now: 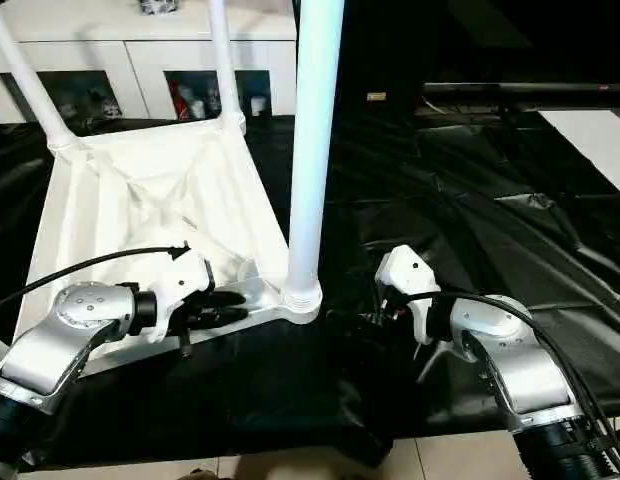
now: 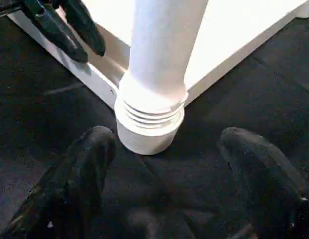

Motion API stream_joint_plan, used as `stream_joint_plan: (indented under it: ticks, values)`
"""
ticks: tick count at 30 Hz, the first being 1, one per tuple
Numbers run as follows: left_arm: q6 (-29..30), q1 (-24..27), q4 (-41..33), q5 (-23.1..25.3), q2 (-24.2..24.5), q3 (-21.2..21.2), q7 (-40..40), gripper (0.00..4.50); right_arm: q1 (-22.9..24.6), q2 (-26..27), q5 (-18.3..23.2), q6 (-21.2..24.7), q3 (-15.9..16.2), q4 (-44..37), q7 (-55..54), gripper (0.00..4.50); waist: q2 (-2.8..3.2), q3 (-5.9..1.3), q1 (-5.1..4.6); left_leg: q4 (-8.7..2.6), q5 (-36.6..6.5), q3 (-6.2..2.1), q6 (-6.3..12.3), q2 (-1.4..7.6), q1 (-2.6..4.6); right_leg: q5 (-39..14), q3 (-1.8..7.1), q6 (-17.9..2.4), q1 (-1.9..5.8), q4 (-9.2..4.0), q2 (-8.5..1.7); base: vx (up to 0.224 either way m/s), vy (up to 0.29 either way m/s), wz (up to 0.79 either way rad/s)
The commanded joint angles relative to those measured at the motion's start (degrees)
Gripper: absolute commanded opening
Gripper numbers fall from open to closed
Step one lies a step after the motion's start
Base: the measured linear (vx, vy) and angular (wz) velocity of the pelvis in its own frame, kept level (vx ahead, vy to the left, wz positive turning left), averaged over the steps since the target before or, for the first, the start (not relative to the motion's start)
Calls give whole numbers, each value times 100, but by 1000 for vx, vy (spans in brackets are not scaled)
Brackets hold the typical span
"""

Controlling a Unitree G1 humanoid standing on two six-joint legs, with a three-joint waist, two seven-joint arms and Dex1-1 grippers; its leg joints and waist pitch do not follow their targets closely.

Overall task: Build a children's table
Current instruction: Rotate table base, then rotate leg to tighten

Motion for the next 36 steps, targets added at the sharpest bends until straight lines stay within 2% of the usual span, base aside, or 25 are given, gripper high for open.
stream_joint_plan:
  ticks: [1, 13, 15, 19, 20, 25, 26, 30, 36]
  values:
    - [120, 89, -20, -8, 30, -96, -27, 102, 2, 2, -18, 5, 30, -111, -39, 377, -53, -387, 24, -420, -1310, -167, 213, 298, 61, -1841, 237, -1073, 242, -441, -332, 0, 0, 0]
    - [222, 143, 59, 236, 41, -208, 78, 102, 10, -16, -31, 28, 48, -110, -30, 377, -68, -385, 30, -419, -1322, -171, 229, 298, 60, -1892, 234, -1051, 241, -446, -333, 0, 0, 0]
    - [215, 159, 79, 318, 111, -263, 83, 102, -14, 3, -41, 22, 73, -86, -30, 377, -86, -380, 26, -422, -1358, -173, 225, 295, 55, -1994, 234, -1014, 242, -457, -335, 0, 0, 0]
    - [227, 171, 87, 315, 120, -259, 86, 102, -32, 19, -49, 13, 96, -72, -25, 377, -81, -375, 21, -421, -1397, -173, 207, 294, 65, -2107, 238, -996, 232, -464, -341, 0, 0, 0]
    - [260, 179, 71, 286, 97, -234, 84, 72, -39, 21, -48, 15, 97, -68, -22, 377, -81, -370, 22, -423, -1418, -174, 202, 294, 65, -2154, 237, -984, 227, -469, -339, 0, 0, 0]
    - [301, 153, 77, 275, 21, -203, 108, 52, -73, 27, -56, 9, 98, -26, -28, 377, -82, -373, 23, -424, -1406, -176, 191, 295, 64, -2171, 238, -965, 225, -466, -336, 0, 0, 0]
    - [313, 145, 81, 273, 11, -202, 115, 22, -81, 30, -55, 9, 95, -18, -34, 377, -80, -377, 25, -423, -1403, -177, 190, 297, 67, -2150, 236, -971, 226, -466, -338, 0, 0, 0]
    - [347, 132, 102, 303, 9, -224, 122, 6, -115, 41, -49, -5, 85, 29, -47, 377, -83, -382, 22, -424, -1365, -177, 202, 294, 55, -2006, 235, -1016, 236, -446, -333, 0, 0, 0]
    - [333, 129, 125, 388, 94, -328, 33, 6, -153, 107, -63, -80, 82, 106, -114, 377, -71, -393, 6, -410, -1311, -171, 235, 288, 53, -1833, 236, -1087, 244, -438, -335, 0, 0, 0]
